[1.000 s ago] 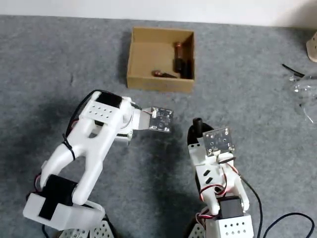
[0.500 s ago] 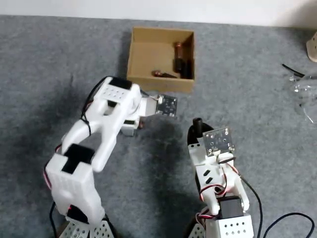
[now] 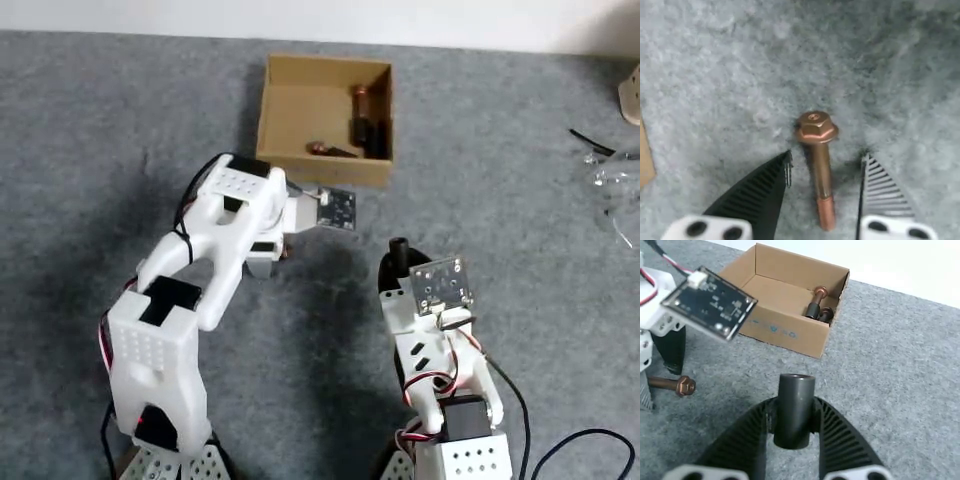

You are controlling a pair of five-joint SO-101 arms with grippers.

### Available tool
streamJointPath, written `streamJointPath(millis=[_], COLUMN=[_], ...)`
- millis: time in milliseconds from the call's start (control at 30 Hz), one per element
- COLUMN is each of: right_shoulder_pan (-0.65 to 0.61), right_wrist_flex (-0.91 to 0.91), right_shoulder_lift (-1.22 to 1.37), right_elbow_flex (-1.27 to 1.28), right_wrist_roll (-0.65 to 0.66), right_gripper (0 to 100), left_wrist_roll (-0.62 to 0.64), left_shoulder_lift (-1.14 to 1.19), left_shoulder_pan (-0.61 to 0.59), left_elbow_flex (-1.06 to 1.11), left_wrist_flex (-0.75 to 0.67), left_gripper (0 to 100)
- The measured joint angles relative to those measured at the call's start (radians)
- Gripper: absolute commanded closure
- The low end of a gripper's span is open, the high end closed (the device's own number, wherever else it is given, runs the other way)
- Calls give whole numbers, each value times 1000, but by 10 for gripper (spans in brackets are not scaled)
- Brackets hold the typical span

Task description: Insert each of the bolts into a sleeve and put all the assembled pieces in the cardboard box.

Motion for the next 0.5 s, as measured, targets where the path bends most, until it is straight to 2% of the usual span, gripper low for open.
streamJointPath(millis=[167,500], right_shoulder_pan=[0,0], right_wrist_flex=[0,0], right_shoulder_lift=[0,0], right_elbow_flex=[0,0], right_wrist_roll=[0,0], right_gripper=[994,994], left_wrist_roll=[77,89], left_shoulder_lift=[8,6], left_shoulder_pan=[-2,-3], left_elbow_flex=[8,21], left_wrist_flex=[-21,-23], left_gripper=[842,847])
